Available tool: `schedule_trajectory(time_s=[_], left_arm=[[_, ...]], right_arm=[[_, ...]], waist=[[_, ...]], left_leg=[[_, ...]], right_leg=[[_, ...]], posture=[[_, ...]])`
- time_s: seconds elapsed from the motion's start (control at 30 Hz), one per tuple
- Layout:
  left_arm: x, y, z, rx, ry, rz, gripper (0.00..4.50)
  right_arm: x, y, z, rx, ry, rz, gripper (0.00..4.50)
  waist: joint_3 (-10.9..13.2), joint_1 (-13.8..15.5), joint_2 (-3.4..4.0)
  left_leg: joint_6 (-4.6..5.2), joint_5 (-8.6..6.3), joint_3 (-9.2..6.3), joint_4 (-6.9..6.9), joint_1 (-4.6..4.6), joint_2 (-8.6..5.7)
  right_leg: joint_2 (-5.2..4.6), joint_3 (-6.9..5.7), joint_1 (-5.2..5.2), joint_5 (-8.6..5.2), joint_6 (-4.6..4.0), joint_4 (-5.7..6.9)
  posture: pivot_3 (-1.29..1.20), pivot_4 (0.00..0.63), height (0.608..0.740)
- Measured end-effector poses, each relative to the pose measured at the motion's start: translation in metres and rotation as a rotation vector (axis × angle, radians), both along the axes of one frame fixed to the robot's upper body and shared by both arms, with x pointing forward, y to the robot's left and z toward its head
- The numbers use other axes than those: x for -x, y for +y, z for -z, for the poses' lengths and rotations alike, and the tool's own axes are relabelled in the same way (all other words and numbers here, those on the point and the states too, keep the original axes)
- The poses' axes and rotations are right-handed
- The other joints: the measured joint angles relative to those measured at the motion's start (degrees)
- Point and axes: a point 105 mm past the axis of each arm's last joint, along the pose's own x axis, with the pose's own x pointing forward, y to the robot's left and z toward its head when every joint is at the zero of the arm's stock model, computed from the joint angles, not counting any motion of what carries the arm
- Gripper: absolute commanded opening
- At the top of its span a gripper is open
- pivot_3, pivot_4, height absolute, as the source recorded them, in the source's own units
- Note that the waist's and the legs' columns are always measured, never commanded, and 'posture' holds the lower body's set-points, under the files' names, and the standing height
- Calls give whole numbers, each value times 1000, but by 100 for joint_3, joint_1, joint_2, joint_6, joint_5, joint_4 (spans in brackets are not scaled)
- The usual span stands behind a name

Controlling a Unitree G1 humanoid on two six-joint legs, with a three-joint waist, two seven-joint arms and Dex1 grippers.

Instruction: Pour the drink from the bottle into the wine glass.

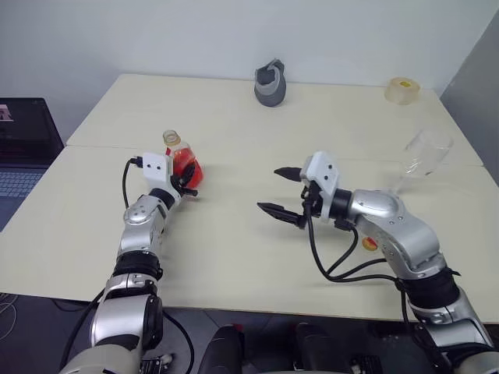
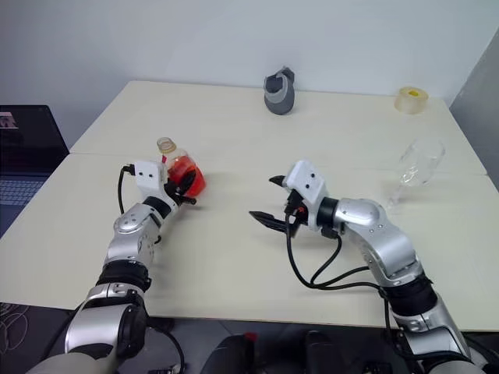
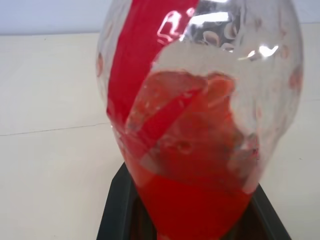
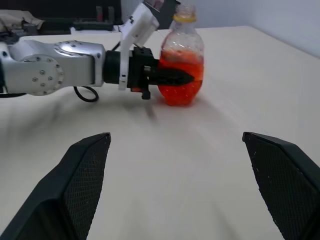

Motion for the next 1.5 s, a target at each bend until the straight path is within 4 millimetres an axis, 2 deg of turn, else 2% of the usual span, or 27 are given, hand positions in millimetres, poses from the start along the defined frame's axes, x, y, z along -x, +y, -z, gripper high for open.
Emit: schedule_trajectory(time_s=[0.1,0.3,0.47,0.57,0.7,0.9,0.93,1.03,1.17,1.3,1.5], left_arm=[[-4,4,0,-12,3,-19,815],[-6,10,0,14,2,-50,2849],[3,19,16,15,31,-72,4486],[14,23,26,12,32,-94,4486],[31,25,23,1,0,-107,4486],[75,30,22,-40,2,-156,4486],[82,26,23,-45,8,-149,4486],[98,-2,20,-54,18,-42,4486],[98,-44,-3,-89,2,215,4486],[100,-63,-31,-163,-17,445,4486],[114,-84,-46,-202,23,726,4486]], right_arm=[[4,6,2,7,8,-33,4500],[4,7,4,21,10,-46,4500],[11,8,1,27,0,-61,4500],[18,6,0,22,7,-62,4500],[28,0,0,13,14,-47,4500],[37,-23,7,-55,49,117,4500],[38,-27,10,-72,60,154,4500],[36,-49,29,-111,107,331,4500],[36,-81,47,-170,94,571,4500],[38,-104,53,-261,63,760,4500],[28,-151,61,-247,-16,1011,4500]], waist=[[-1,-15,1],[-2,-48,2],[-2,-130,2],[-2,-143,2],[-2,-143,1],[-6,-141,-2],[-7,-141,-3],[-9,-85,-7],[-9,-19,-7],[-11,-99,0],[-10,-163,1]], left_leg=[[0,0,-3,0,4,4],[0,0,-1,0,6,5],[0,0,-8,-5,3,8],[0,0,-12,-6,1,9],[-1,0,-14,-7,0,11],[-1,0,-10,-20,9,12],[-2,0,-9,-22,10,12],[-3,0,-10,-20,9,5],[-4,2,-4,-24,15,4],[-6,2,11,-39,28,13],[-5,2,15,-44,34,18]], right_leg=[[5,-1,0,0,-1,7],[7,-3,0,0,-1,9],[6,1,-1,0,-1,5],[5,1,-1,0,-1,4],[4,2,0,0,-1,4],[0,8,4,0,-1,1],[-1,9,6,0,-1,0],[-3,6,9,0,-1,-1],[2,9,9,-2,0,0],[11,21,8,-4,-2,1],[18,23,8,-10,-13,4]], posture=[[0,150,740],[0,150,740],[0,150,740],[0,150,740],[0,150,740],[0,150,740],[0,150,740],[0,150,740],[0,150,740],[0,150,740],[0,150,740]])
